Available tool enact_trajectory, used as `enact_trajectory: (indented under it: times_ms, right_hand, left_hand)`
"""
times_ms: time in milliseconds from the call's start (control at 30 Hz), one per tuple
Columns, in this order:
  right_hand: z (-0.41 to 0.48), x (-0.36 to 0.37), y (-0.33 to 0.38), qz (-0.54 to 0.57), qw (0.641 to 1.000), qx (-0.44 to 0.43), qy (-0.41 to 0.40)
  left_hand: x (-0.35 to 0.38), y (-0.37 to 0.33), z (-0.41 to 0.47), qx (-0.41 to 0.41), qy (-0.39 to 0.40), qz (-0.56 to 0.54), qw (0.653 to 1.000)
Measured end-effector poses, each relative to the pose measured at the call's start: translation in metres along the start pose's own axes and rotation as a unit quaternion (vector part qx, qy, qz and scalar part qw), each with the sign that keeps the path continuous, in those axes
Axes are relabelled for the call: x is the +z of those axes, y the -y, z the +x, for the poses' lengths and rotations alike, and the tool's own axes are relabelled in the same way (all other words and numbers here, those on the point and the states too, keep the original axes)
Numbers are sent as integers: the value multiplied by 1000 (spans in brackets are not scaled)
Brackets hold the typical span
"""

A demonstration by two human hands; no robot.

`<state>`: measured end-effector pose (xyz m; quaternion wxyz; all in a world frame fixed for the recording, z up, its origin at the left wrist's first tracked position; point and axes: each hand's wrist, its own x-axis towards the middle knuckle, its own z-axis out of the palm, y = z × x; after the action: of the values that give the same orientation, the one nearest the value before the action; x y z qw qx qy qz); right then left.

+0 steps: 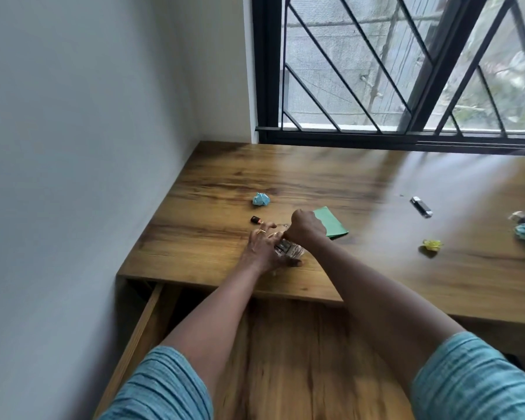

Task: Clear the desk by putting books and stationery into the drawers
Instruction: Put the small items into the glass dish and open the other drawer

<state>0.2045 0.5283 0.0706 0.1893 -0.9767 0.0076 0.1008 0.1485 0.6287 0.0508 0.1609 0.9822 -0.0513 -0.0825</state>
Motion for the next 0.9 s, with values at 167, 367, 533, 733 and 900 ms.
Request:
enact_trajectory:
  times_ms: [167,367,533,733,900]
  right_hand:
    - [0,3,-6,-36,995,-89,-21]
    - [4,17,-12,40,994,-62,-78]
    - [12,23,-16,113,991,-8,-70]
    - [22,24,-20,189,980,56,4]
    - [17,18,-26,165,985,41,6]
  left_hand:
    - [5,4,0,13,1,-13,1000]
    - [17,9,1,-25,20,-49,998]
    - [23,10,-3,-86,8,-119,989]
    - [25,4,-1,-130,-27,-164,977]
    - [29,-1,-4,-128,-40,-168,977]
